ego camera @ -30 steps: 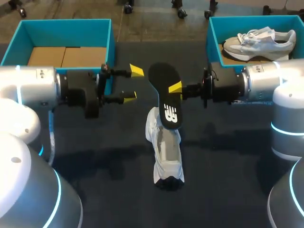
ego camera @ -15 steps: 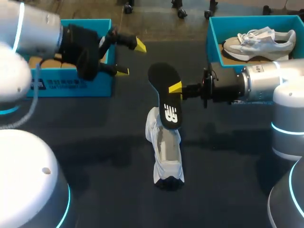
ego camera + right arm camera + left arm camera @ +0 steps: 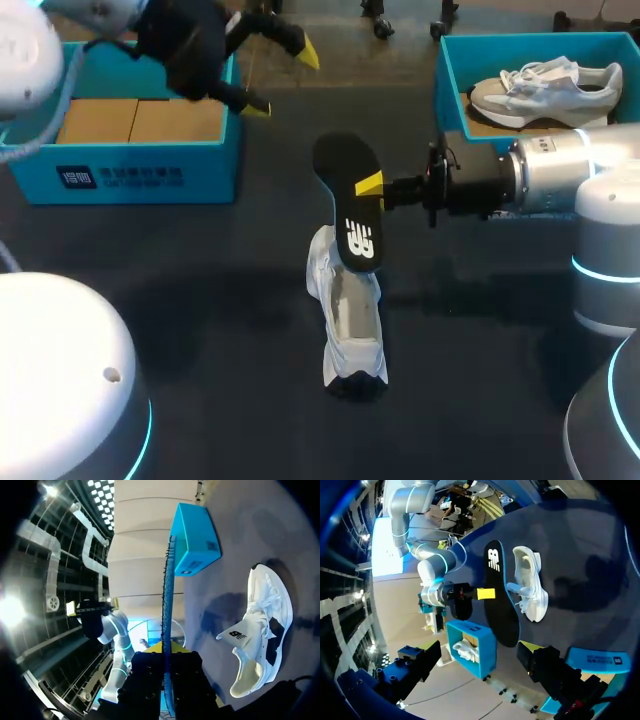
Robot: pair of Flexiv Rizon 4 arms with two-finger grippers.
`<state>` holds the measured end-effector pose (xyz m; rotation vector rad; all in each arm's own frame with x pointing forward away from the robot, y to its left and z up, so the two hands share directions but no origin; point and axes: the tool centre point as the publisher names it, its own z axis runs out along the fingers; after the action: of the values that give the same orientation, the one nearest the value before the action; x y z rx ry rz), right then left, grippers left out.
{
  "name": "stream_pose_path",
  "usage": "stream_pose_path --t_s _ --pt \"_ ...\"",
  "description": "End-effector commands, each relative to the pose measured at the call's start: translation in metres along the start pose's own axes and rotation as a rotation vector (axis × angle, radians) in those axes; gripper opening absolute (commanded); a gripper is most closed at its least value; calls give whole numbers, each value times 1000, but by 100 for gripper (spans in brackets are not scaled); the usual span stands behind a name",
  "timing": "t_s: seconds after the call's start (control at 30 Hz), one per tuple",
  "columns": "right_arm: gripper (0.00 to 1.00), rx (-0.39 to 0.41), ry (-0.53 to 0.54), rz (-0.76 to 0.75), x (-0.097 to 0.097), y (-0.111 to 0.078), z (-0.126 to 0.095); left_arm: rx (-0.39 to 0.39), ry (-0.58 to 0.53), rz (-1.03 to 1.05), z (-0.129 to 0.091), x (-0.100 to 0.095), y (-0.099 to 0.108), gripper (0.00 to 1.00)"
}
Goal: Take the shoe out of the shoebox, open the shoe tongue, remove and reinsert the insole, then place the shoe into the shoebox
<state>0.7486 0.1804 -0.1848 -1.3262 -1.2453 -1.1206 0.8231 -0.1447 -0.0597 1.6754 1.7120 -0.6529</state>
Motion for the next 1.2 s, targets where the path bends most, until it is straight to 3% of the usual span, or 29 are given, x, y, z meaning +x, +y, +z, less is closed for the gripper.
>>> stream_pose_path --t_s 0.03,0.23,0.63,1.2 --pt "0 -1 -1 0 0 0 2 127 440 4 10 -20 16 100" --pt "0 -1 -1 0 0 0 2 158 580 3 18 -29 19 100" --pt "0 -1 -1 0 0 0 2 163 687 13 41 -45 28 100" --pt "0 -1 -1 0 0 0 2 158 762 -24 59 -37 37 100"
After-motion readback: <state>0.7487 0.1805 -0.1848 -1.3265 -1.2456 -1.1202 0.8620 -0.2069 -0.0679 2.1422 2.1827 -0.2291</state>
